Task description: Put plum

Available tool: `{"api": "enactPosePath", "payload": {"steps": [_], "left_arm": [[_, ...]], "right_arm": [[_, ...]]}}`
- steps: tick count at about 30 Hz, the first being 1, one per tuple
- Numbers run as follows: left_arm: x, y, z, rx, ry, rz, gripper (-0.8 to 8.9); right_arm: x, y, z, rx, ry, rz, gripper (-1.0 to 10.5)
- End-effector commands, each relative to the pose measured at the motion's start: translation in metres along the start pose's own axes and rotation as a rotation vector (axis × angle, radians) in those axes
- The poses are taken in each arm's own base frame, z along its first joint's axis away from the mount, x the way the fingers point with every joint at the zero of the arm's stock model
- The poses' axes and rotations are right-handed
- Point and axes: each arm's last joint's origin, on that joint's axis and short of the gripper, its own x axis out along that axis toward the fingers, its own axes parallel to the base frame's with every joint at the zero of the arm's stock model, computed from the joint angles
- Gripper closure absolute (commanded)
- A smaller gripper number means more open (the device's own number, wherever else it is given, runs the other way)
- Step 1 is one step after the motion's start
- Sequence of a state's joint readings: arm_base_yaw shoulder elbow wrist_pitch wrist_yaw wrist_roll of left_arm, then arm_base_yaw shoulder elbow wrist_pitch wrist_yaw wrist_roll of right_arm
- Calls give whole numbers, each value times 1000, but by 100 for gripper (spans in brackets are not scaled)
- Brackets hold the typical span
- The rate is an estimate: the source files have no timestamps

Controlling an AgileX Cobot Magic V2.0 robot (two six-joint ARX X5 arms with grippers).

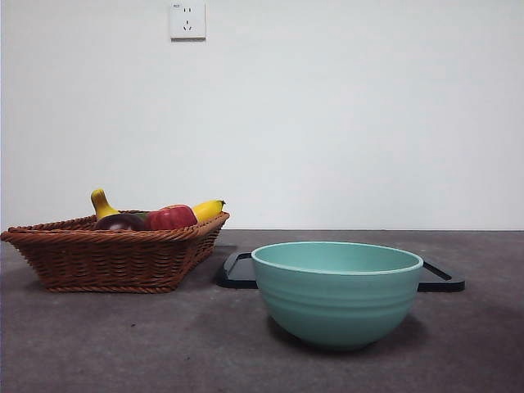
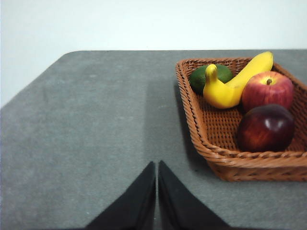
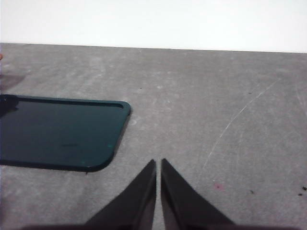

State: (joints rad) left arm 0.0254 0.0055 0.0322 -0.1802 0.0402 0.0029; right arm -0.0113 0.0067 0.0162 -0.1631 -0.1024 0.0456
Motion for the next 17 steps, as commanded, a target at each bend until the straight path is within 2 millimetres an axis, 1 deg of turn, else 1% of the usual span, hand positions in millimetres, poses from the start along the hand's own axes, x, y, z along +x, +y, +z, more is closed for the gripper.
{"api": "enactPosePath", "payload": {"steps": [1,6,9,12,17], "left_arm": [[2,0,-7,-91,24,1,807],[2,0,-6,-241,22,3,807],[0,0,-1,-314,7,-3,807],[-4,-1,9,-347,-14,-30,805],[-14,-2,31,-384,-23,-51,805]], "right_arm": [[0,0,-1,76,-3,4,941],[0,0,0,143,-5,8,941],[-1,1,4,190,-18,10,941],[-5,2,15,222,-45,15,941],[-16,4,39,233,-93,24,941]]}}
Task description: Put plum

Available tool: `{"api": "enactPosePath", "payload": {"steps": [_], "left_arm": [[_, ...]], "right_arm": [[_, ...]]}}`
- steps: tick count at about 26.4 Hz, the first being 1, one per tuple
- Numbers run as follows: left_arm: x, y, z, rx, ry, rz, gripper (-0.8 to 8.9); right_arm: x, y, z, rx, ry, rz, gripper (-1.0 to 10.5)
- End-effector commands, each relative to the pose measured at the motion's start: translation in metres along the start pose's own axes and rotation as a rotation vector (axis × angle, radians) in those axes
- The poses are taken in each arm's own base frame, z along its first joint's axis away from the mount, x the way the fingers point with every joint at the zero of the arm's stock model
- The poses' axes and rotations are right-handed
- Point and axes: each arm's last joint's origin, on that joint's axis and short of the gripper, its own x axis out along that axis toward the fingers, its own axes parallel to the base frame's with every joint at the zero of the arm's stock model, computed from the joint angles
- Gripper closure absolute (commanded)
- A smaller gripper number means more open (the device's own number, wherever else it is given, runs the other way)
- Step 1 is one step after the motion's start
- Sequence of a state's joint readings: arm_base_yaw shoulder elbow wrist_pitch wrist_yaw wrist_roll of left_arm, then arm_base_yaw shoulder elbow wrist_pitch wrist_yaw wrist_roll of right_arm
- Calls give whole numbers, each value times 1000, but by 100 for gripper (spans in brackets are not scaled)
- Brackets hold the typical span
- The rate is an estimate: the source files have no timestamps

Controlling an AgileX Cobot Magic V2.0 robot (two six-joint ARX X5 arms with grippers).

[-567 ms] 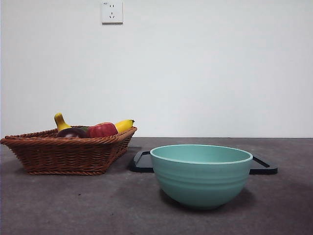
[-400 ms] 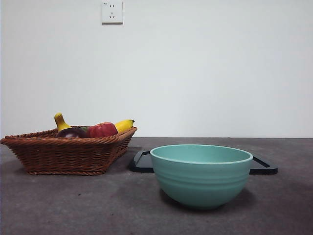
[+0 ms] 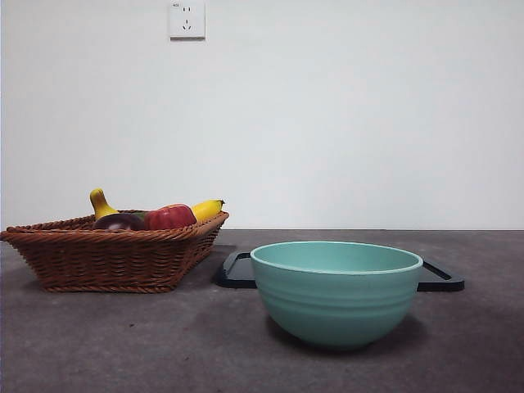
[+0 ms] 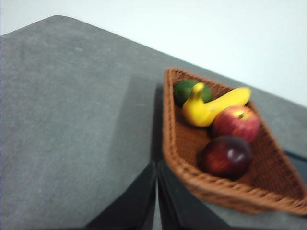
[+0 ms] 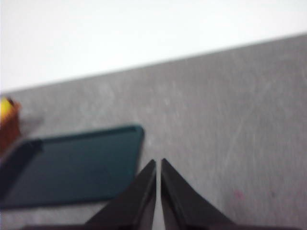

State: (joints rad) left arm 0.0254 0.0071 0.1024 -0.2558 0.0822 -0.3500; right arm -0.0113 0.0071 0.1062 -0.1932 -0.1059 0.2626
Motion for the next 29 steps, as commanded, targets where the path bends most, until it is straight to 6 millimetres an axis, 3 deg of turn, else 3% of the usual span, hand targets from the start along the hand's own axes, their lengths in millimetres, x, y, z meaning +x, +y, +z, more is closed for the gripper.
{"api": "enactPosePath", "payload": {"steps": [1,8,13,23,29], "left_arm": [[-9,-8,19,-30,-34,-17,805],[-23,-24,56,-17,-1,-52,805],[-26,-37,80,44,118,-145,805],[-17,-58,119,149,386,-351,805],[-11,-64,127,191,539,-425,805]], "right_arm": [[-8,6,19,22,-40,16,941],[-25,21,60,20,-9,59,941],[-28,32,88,-15,111,139,941],[-15,51,140,-86,436,324,941],[-4,58,154,-125,616,382,941]]}}
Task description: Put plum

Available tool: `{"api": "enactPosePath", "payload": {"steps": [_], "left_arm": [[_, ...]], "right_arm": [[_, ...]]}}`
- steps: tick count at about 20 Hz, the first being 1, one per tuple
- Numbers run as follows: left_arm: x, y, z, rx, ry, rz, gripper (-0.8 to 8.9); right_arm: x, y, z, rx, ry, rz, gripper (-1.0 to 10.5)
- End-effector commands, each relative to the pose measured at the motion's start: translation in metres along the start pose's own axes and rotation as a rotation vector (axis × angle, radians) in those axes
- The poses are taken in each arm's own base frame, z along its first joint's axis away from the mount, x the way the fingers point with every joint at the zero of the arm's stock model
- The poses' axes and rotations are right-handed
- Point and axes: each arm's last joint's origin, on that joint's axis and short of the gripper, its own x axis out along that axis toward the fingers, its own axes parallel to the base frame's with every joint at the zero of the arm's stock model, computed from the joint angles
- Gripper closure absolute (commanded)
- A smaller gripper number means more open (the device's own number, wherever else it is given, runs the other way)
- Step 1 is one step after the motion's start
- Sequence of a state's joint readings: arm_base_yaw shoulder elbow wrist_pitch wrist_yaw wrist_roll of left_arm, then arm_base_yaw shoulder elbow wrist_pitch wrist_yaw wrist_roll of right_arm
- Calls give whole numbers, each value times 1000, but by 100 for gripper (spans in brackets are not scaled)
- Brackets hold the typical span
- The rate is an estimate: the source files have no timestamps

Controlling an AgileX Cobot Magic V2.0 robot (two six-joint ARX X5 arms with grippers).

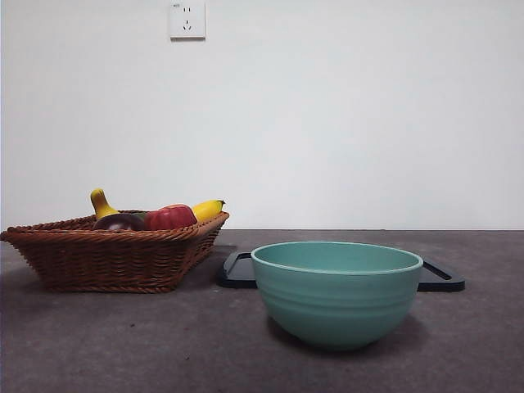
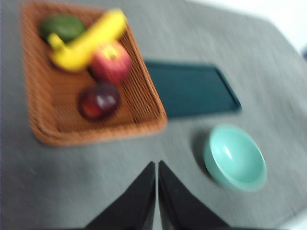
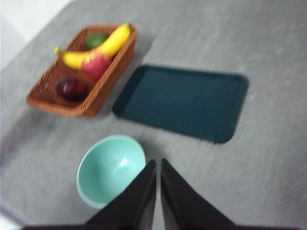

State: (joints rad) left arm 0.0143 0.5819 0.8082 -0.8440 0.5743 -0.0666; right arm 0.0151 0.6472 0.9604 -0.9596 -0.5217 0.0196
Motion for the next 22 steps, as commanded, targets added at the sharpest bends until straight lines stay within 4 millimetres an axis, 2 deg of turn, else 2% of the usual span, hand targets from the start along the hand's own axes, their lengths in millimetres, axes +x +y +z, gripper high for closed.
{"api": "enactPosePath", "payload": {"steps": [1,6,8,10,11,12,19,22], "left_arm": [[-1,-3,4,68,43,-20,805],[-1,-3,3,61,57,-22,801],[-1,-3,3,60,57,-21,700],[-1,-3,3,57,57,-20,490],[-1,-3,3,56,57,-20,410],[-1,-3,3,56,58,-21,372],[-1,-3,4,49,55,-20,377],[0,-3,13,45,48,-3,378]], "right_arm": [[2,3,6,-63,70,27,941],[7,5,6,-72,115,57,941],[7,5,6,-70,115,57,916],[7,5,6,-61,115,57,705],[7,5,6,-56,115,56,589],[7,5,6,-56,115,56,528],[7,5,6,-56,115,56,518],[7,5,6,-56,115,56,518]]}}
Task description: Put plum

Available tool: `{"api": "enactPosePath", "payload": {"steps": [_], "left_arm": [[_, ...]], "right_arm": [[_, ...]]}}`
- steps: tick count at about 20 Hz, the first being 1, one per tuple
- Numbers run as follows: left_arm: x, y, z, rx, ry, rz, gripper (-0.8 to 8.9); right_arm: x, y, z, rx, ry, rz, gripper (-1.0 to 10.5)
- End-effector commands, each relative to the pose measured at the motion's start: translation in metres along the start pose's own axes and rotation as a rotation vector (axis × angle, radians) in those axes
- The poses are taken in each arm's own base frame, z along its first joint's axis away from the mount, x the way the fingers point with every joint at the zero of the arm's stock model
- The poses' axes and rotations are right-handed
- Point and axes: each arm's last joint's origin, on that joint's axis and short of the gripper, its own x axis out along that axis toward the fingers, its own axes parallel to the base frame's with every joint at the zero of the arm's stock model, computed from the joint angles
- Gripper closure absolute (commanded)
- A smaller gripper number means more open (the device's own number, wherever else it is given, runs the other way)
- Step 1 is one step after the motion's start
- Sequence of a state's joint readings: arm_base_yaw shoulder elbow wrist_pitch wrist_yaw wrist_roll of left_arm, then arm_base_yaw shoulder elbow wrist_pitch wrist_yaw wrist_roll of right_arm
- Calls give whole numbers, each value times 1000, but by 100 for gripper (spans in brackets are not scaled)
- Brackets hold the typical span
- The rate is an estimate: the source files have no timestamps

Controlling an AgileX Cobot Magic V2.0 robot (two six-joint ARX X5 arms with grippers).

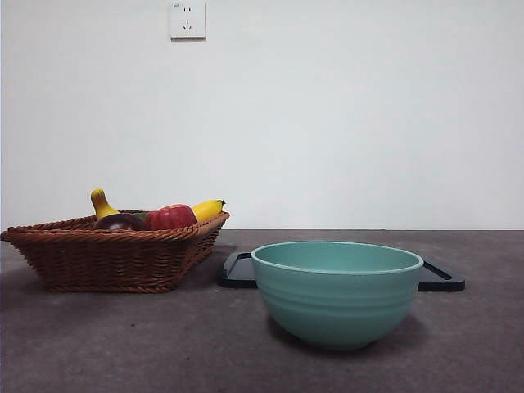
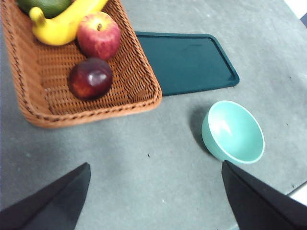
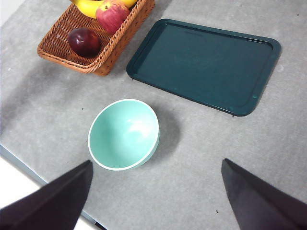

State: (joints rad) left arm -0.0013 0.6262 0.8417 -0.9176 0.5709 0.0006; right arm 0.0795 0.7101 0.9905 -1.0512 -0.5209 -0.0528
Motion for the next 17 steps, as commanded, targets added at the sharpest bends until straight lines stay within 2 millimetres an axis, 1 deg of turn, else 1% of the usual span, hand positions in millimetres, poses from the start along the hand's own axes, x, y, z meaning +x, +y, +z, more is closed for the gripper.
{"api": "enactPosePath", "payload": {"steps": [1,3,5,9,12,14,17], "left_arm": [[-2,-2,15,19,-28,11,382],[2,-1,28,21,-12,32,404],[11,1,43,29,8,31,411],[40,3,75,65,50,63,409],[73,6,97,88,100,110,409],[96,8,107,105,142,125,409],[133,15,113,117,234,170,409]], "right_arm": [[-3,2,4,-10,-12,5,518],[-3,2,4,-10,-13,5,518],[-3,2,4,-10,-13,5,518],[-3,2,4,-10,-13,5,518],[-3,2,4,-10,-12,5,518],[-3,2,4,-10,-12,5,518],[-3,2,4,-10,-12,5,518]]}}
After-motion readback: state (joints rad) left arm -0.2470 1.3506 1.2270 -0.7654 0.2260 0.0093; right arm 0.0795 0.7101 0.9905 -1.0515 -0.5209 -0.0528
